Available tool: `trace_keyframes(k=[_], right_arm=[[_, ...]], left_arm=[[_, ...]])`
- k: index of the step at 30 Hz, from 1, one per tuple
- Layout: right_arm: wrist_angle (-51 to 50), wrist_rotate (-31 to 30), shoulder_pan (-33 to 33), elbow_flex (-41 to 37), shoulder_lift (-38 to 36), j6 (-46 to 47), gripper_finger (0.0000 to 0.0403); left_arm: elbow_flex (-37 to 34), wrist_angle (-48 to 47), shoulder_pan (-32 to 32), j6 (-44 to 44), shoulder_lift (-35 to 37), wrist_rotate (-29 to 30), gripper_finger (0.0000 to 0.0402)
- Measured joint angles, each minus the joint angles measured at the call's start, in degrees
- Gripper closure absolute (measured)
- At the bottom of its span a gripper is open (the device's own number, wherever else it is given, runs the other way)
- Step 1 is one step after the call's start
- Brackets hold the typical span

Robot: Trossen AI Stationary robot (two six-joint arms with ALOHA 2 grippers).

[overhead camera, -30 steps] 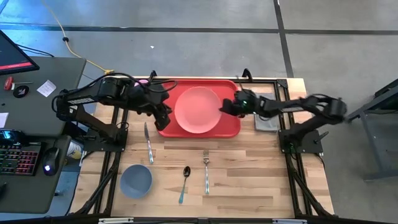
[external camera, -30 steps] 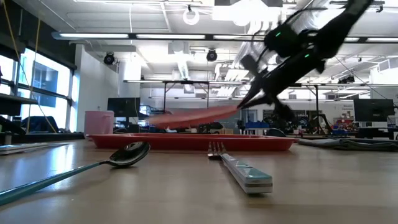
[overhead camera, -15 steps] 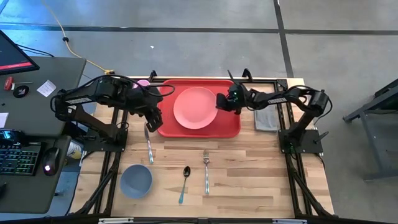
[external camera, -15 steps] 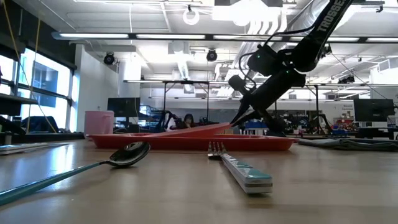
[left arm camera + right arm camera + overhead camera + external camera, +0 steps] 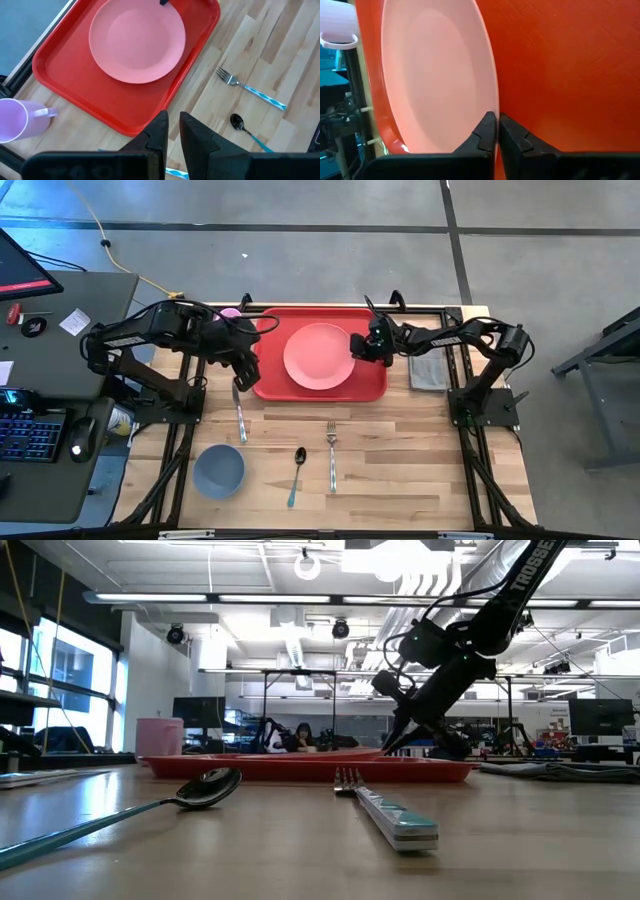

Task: Set up tray
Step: Put the pink plate on top of the red serving tray, then put the blue bowl on the pink plate

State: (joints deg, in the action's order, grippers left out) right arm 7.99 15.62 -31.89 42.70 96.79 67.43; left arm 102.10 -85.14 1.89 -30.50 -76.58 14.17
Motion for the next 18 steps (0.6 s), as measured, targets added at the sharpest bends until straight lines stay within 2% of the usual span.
trace_keyframes(k=[6, 11, 18], right_arm=[[-0.5, 0.4, 0.0, 0.0, 0.0, 0.0, 0.0385], [-5.5, 1.9, -0.1, 0.0, -0.6, -2.0, 0.0357], [-6.6, -1.4, -0.7, -0.1, -5.6, -5.0, 0.0307]], left_arm=[[0.0, 0.0, 0.0, -1.0, 0.0, 0.0, 0.0316], [0.0, -0.3, 0.0, -1.3, 0.0, 0.0, 0.0316], [0.0, -0.5, 0.0, -1.6, 0.0, 0.2, 0.0316]])
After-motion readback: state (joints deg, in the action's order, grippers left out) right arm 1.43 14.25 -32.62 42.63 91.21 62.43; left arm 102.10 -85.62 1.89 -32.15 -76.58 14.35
